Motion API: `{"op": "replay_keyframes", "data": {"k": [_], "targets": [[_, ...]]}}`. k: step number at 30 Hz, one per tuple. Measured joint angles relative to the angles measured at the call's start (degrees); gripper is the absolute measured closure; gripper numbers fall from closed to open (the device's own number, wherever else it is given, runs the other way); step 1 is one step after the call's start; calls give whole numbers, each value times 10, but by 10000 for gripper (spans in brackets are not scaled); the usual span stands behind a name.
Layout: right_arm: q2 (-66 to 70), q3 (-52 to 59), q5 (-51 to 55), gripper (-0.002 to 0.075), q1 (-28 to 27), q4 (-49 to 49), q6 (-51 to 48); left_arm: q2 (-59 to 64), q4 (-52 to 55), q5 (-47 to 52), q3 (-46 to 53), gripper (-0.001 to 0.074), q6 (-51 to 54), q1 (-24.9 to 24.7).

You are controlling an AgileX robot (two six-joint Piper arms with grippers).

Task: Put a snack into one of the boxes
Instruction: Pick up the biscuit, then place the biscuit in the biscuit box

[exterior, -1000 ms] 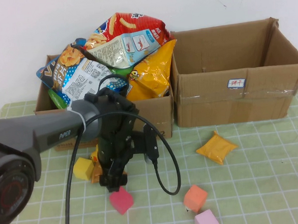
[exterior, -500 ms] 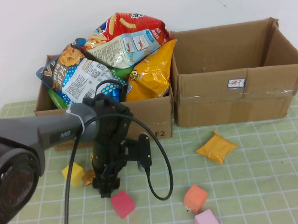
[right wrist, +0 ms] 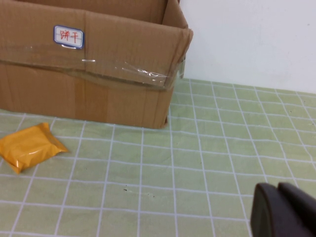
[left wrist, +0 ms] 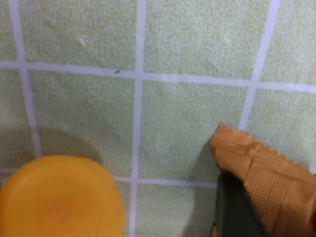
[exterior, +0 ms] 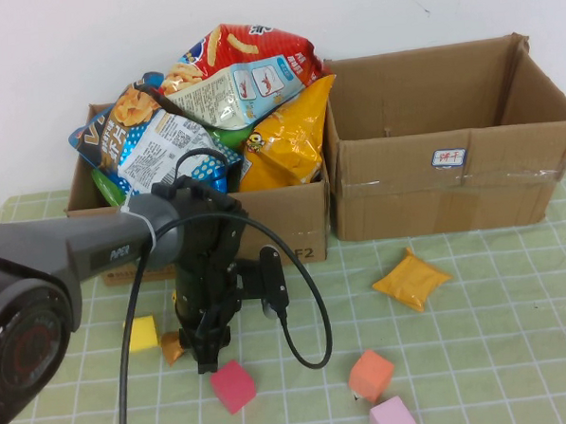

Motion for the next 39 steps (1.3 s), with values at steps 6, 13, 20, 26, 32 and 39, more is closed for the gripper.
{"op": "replay_keyframes", "data": {"k": [6,13,20,26,32,39], "targets": [[0,0,0,728,0,0,0,0,-2,-1,0,533,-2,-1],[0,0,0,728,0,0,0,-8,-36,16,-56,580,-2,-24],[0,0,0,728,0,0,0,-13,-173,75,-188,619,-2,-57],[0,0,0,728,0,0,0,-13,-357,56,-308,633,-2,-85],[0,0,0,728,0,0,0,-13,-493,-122,-361,633,0,-89],[0,0,0,728,0,0,0,6,-611,-398,-364,635,1,-89]]}}
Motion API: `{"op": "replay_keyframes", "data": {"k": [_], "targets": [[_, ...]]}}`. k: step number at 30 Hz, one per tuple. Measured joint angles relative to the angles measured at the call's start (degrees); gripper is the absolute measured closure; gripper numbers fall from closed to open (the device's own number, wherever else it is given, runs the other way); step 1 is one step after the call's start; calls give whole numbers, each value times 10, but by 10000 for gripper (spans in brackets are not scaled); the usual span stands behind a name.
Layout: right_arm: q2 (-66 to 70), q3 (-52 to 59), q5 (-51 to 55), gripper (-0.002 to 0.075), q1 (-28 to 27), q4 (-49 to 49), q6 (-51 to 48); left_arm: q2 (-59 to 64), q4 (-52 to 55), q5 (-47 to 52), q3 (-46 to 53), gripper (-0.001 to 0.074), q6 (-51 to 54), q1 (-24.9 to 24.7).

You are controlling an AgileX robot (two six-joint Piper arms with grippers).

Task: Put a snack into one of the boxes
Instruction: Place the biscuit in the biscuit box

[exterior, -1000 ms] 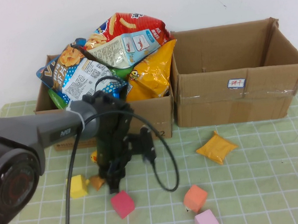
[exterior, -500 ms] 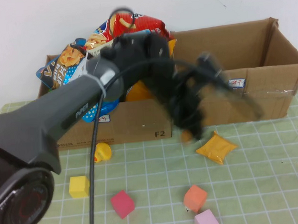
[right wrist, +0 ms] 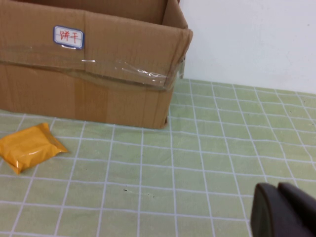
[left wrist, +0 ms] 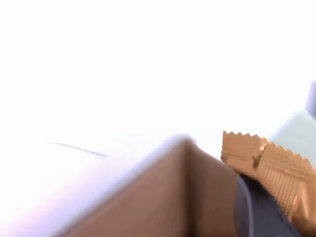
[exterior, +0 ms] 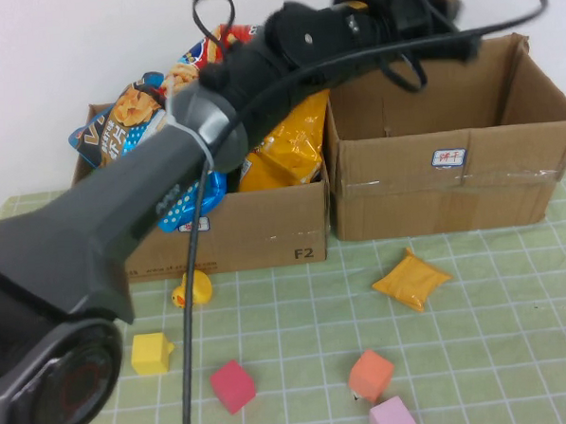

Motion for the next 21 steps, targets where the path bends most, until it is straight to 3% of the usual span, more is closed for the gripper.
{"op": "replay_keyframes", "data": {"k": [4,9,11,16,19,21], "targets": [[0,0,0,728,0,0,0,31,-63,-133,-1,636,3,0],[0,0,0,728,0,0,0,67,-77,-175,-1,622,53,1],[0,0,0,728,0,0,1,76,-77,-169,-1,547,84,2],[0,0,0,728,0,0,2,85,-87,-158,-1,166,133,2],[0,1,0,728,0,0,4,85,-100,-144,-1,78,143,2],[0,1,0,728,0,0,4,81,-105,-118,-1,80,143,2]]}}
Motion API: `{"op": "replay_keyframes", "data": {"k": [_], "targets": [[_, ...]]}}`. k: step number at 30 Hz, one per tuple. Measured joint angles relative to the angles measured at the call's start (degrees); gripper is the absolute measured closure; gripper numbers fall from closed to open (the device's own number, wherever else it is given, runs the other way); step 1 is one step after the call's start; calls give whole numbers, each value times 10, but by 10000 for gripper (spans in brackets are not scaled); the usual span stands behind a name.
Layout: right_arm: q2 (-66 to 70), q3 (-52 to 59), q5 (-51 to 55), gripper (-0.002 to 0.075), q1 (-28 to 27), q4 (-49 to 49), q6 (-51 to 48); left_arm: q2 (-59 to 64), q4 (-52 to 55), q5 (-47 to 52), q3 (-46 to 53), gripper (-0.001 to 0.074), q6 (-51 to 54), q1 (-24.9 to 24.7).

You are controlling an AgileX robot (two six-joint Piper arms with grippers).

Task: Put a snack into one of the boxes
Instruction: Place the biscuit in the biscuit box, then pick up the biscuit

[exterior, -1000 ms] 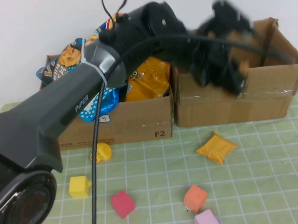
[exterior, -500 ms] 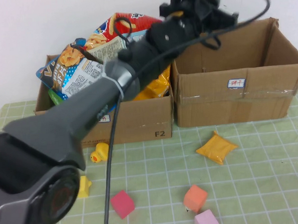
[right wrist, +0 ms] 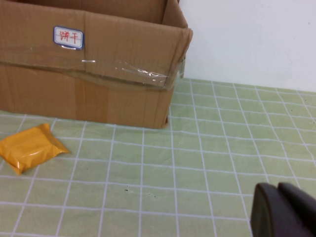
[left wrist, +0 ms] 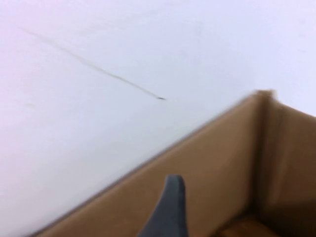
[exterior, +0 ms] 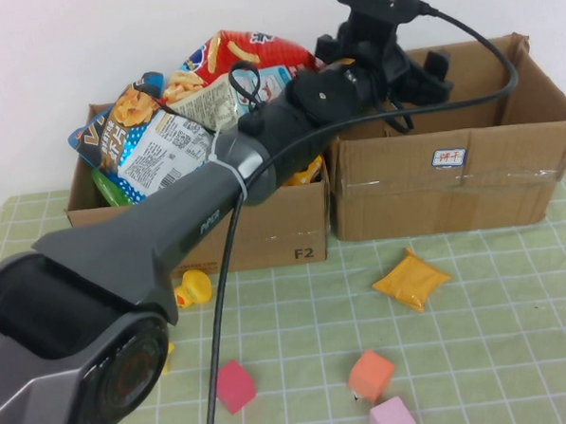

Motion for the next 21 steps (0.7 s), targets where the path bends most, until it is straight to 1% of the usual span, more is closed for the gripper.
{"op": "replay_keyframes", "data": {"k": [1,2,3,5,7,9,10,13,16,17,18,21], "targets": [[0,0,0,728,0,0,0,-4,-1,16,0,99,0,0],[0,0,0,728,0,0,0,-8,-1,30,0,134,0,0],[0,0,0,728,0,0,0,-17,-1,47,0,186,1,0],[0,0,0,728,0,0,1,-40,3,76,1,311,3,0],[0,0,0,728,0,0,2,-68,27,103,1,477,3,0],[0,0,0,728,0,0,2,-95,61,129,1,610,3,0],[0,0,0,728,0,0,2,-109,85,146,0,653,3,0],[0,0,0,728,0,2,2,-145,159,228,0,710,0,0],[0,0,0,728,0,10,2,-175,258,345,0,728,-18,0],[0,0,0,728,0,18,2,-181,286,381,0,729,-33,0],[0,0,1,728,0,35,2,-192,350,468,0,731,-71,0],[0,0,6,728,15,47,2,-201,463,583,0,734,-137,0]]}}
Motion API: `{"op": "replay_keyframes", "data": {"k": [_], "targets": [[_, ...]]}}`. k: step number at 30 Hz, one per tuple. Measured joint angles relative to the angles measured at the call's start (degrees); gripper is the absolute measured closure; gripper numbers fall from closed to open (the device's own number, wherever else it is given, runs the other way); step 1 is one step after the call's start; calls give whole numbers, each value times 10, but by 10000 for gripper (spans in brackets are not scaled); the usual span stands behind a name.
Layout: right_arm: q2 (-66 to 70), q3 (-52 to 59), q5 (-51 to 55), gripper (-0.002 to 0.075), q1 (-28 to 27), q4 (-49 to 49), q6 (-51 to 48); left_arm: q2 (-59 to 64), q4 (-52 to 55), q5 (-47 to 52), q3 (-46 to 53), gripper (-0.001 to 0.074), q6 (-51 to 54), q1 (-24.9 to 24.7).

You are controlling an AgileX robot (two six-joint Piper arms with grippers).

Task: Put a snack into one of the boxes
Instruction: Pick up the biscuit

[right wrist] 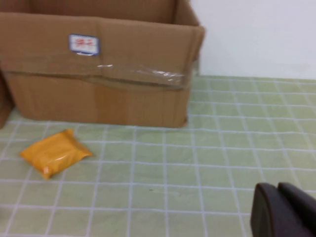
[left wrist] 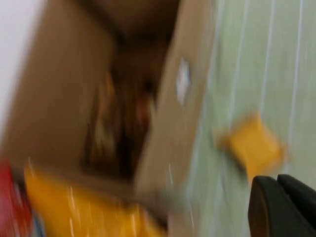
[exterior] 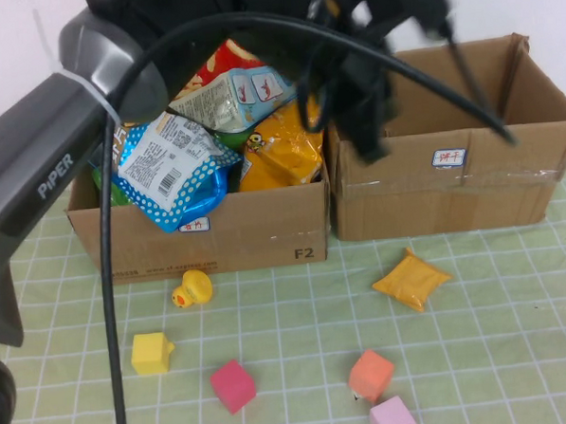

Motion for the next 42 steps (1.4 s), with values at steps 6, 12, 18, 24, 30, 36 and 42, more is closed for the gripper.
{"op": "replay_keyframes", "data": {"k": [6,12,18,24,30,36,42], "targets": [[2,0,15,728,55,5,-5,-1,238,124,0,735,-167,0],[34,0,29,728,107,6,-14,-45,283,132,31,735,-280,7],[76,0,34,728,177,6,-27,-140,272,132,114,735,-298,8],[131,0,33,728,221,6,-43,-268,296,86,274,735,-332,8],[194,-20,30,728,225,-21,-58,-402,303,33,493,735,-362,8],[287,-85,50,728,225,-65,-60,-523,304,-3,654,736,-414,8],[409,-160,29,727,225,-71,-25,-635,300,-77,745,736,-451,8]]}}
